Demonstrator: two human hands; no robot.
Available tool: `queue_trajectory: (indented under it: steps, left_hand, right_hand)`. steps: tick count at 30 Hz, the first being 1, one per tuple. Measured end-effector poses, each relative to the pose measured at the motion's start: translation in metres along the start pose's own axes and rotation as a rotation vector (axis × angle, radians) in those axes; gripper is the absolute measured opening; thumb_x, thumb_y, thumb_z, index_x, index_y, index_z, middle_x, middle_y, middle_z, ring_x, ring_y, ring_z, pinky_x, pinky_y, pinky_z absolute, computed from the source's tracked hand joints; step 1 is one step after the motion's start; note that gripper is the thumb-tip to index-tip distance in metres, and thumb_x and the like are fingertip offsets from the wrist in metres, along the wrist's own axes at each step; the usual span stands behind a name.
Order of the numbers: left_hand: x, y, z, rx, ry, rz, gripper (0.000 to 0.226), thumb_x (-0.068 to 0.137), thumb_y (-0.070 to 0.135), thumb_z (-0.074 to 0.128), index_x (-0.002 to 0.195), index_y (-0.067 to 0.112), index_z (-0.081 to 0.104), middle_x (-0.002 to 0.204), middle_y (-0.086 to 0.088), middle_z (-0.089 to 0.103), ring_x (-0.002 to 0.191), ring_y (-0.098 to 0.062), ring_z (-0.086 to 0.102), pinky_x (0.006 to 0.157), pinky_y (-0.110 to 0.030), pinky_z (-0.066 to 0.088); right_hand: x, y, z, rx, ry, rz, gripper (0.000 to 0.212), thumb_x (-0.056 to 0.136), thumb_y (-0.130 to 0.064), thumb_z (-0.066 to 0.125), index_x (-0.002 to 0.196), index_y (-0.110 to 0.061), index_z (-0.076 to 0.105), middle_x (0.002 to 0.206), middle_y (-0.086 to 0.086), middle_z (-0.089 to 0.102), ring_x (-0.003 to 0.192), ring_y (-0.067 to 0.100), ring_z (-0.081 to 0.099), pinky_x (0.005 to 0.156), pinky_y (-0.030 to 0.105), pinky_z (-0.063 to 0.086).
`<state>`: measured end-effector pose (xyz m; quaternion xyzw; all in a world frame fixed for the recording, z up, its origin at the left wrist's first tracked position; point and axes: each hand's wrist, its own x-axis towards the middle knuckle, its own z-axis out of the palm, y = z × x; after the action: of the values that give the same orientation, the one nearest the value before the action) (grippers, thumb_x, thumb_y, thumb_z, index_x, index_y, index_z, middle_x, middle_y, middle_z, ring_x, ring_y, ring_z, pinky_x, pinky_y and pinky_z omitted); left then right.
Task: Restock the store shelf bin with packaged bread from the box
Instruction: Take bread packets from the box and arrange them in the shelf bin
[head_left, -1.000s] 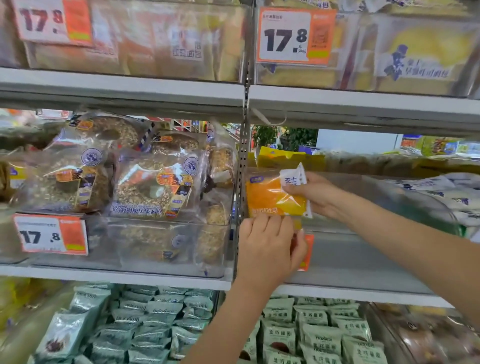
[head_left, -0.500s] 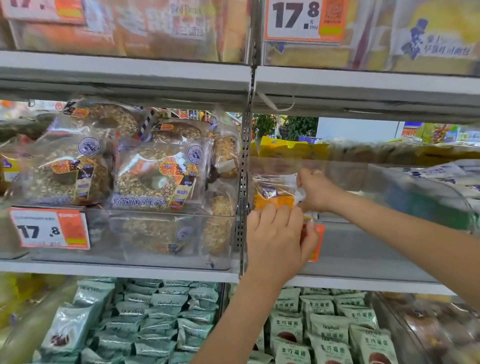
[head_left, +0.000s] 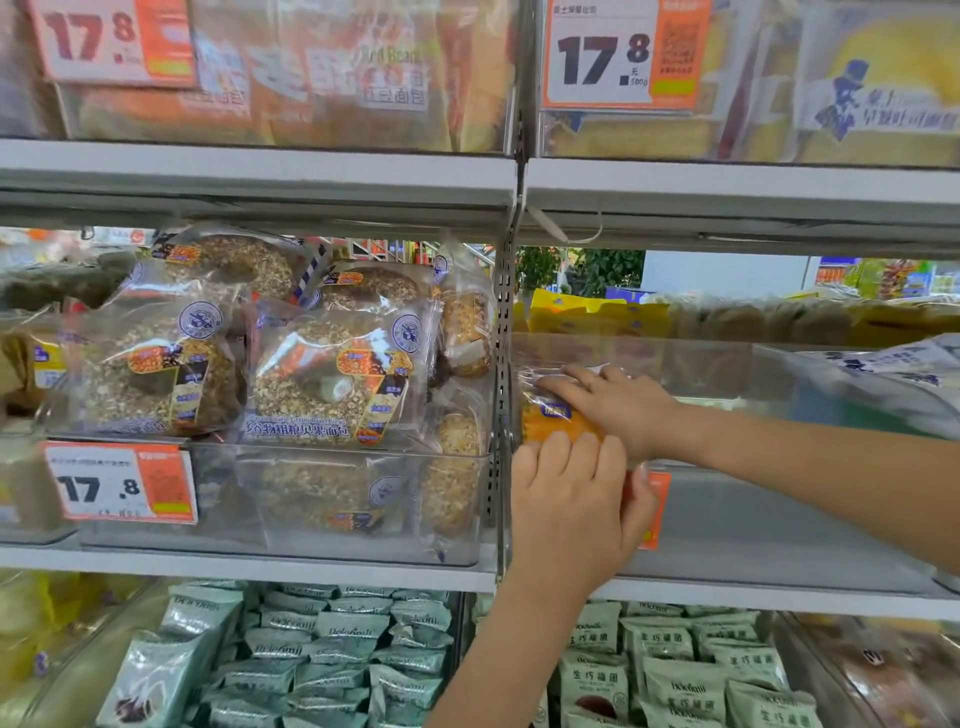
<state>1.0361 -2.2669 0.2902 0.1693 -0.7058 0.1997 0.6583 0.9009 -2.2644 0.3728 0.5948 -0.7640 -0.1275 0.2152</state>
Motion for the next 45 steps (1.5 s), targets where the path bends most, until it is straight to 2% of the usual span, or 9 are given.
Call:
queue_trajectory:
  steps: [6,10,15,20,26,32,36,40,45]
  left_hand:
    - [-0.002,-0.001,0.003,0.018,0.025,0.018,0.037,0.093,0.033,0.033,0.067,0.015,0.053,0.063,-0.001,0.048,0.063,-0.021,0.043,0.065,-0.033,0.030]
    - [-0.002,0.000,0.004,0.015,0.031,0.020,0.035,0.093,0.032,0.034,0.067,0.016,0.052,0.062,0.000,0.046,0.061,-0.021,0.043,0.065,-0.033,0.030]
    - [-0.002,0.000,0.003,0.015,0.021,0.005,0.035,0.093,0.032,0.035,0.068,0.016,0.053,0.062,0.000,0.046,0.061,-0.022,0.044,0.066,-0.033,0.030]
    - [-0.001,0.000,0.002,0.009,-0.006,-0.002,0.034,0.093,0.032,0.035,0.068,0.016,0.052,0.062,0.000,0.045,0.061,-0.021,0.042,0.066,-0.033,0.030]
    - [0.001,-0.004,-0.009,-0.100,-0.107,0.010,0.024,0.089,0.024,0.044,0.070,0.013,0.053,0.067,-0.002,0.048,0.064,-0.023,0.046,0.071,-0.033,0.034]
    - [-0.040,-0.001,-0.052,-0.188,-0.319,0.059,0.048,0.096,0.022,0.034,0.137,0.001,0.046,0.142,-0.011,0.048,0.135,-0.025,0.040,0.115,-0.049,0.022]
    - [-0.125,0.014,-0.094,-0.270,-0.363,0.199,0.037,0.090,0.018,0.041,0.124,0.008,0.049,0.123,-0.010,0.062,0.117,-0.025,0.050,0.103,-0.044,0.036]
    - [-0.214,0.033,-0.137,-0.328,-0.659,0.187,0.025,0.079,0.019,0.046,0.102,0.012,0.050,0.097,-0.007,0.063,0.093,-0.024,0.048,0.083,-0.033,0.037]
    - [-0.298,0.046,-0.192,-0.250,-1.389,0.048,0.039,0.089,0.020,0.047,0.128,0.012,0.044,0.127,-0.005,0.049,0.119,-0.025,0.044,0.095,-0.035,0.035]
  right_hand:
    - [-0.003,0.001,-0.001,0.403,-0.014,0.093,0.091,0.083,-0.053,0.057,0.148,-0.042,-0.006,0.159,-0.008,-0.012,0.146,0.030,0.000,0.110,0.055,0.021]
    - [0.012,0.016,-0.007,1.182,0.372,0.658,0.094,0.077,-0.084,0.021,0.151,-0.027,0.010,0.159,0.002,0.010,0.145,0.028,0.015,0.116,0.053,0.015]
    - [0.027,0.018,0.018,1.820,-0.159,1.007,0.084,0.084,-0.075,0.018,0.139,-0.014,0.035,0.143,0.014,0.040,0.126,0.033,0.044,0.107,0.055,0.029]
    - [0.011,0.011,0.004,1.729,-0.276,0.862,0.070,0.091,-0.069,0.013,0.106,-0.013,0.054,0.097,0.015,0.064,0.083,0.027,0.065,0.077,0.037,0.052]
    - [-0.018,0.013,-0.036,1.551,0.332,0.951,0.077,0.094,-0.064,0.006,0.150,-0.012,0.021,0.154,0.013,0.026,0.141,0.031,0.026,0.113,0.043,0.020]
    - [-0.136,-0.052,-0.051,1.100,0.772,0.299,0.043,0.102,-0.039,0.029,0.136,-0.015,0.040,0.128,-0.005,0.050,0.118,0.008,0.046,0.088,0.009,0.032]
    - [-0.220,-0.107,0.005,0.874,0.922,0.043,0.031,0.099,-0.031,0.037,0.119,-0.012,0.051,0.119,0.002,0.055,0.114,0.012,0.049,0.099,0.018,0.034]
    - [-0.293,-0.188,0.097,0.804,0.680,0.218,0.032,0.099,-0.045,0.032,0.109,-0.021,0.050,0.106,0.003,0.062,0.101,0.012,0.053,0.087,0.020,0.039]
    - [-0.357,-0.261,0.200,0.718,-0.241,0.396,0.038,0.096,-0.044,0.043,0.130,-0.026,0.039,0.123,-0.005,0.054,0.112,0.016,0.054,0.080,0.029,0.051]
